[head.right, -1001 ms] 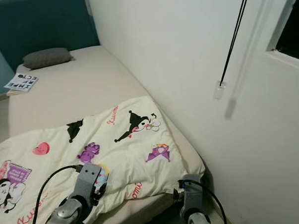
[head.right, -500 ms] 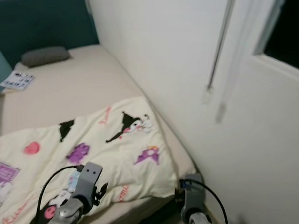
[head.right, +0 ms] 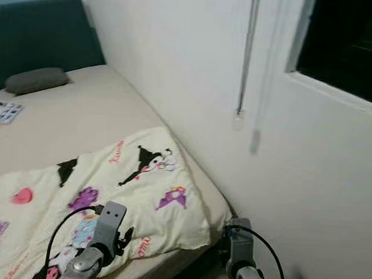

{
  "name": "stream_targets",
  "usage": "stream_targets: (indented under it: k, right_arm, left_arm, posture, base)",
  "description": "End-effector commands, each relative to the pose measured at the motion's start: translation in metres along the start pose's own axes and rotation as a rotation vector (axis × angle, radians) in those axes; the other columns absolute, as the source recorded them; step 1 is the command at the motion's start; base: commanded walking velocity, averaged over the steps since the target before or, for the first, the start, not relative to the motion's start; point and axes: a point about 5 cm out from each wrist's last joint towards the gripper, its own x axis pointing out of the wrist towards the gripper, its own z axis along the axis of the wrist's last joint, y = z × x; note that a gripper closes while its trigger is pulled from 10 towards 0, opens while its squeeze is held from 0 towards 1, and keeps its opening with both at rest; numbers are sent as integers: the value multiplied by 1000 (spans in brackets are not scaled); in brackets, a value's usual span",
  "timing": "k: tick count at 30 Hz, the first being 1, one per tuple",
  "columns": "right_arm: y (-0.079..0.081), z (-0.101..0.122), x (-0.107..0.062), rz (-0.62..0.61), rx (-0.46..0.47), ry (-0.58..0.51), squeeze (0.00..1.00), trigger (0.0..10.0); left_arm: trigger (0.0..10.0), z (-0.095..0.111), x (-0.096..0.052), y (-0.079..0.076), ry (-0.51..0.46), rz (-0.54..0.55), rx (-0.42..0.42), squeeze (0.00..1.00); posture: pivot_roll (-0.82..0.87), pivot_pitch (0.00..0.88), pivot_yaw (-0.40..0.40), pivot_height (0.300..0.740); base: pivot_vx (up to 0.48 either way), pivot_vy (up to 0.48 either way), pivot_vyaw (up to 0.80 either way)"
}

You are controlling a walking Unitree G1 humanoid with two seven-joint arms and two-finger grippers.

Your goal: Clean up the room

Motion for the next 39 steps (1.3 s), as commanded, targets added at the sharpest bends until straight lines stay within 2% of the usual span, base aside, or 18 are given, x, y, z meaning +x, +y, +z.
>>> stream_targets:
  k: [1,21,26,37,39]
  right_arm:
    - [5,-4,0,20,-2,20,0,10000]
    - [6,-3,0,18,8,11,0,10000]
    - [3,-3,0,-7,49,5,0,10000]
    - [3,-4,-1,-9,44,9,0,10000]
    - [3,-4,-1,-9,45,9,0,10000]
  left_arm:
    - [10000,-5,-3,5,14,15,-9,0]
    - [10000,-4,-3,4,2,-7,-9,0]
    - [10000,-4,-3,4,1,-8,-14,0]
    - [10000,-3,-3,0,0,-33,12,0]
    - [10000,-3,-3,-1,1,-34,13,0]
  posture:
    - [44,101,26,734]
    - [43,93,32,734]
    - [44,91,33,734]
    - [44,83,38,734]
    - [44,83,38,734]
  base:
    - [0,0,800]
    - [0,0,796]
    - [0,0,0]
    - [0,0,0]
    - [0,-454,0]
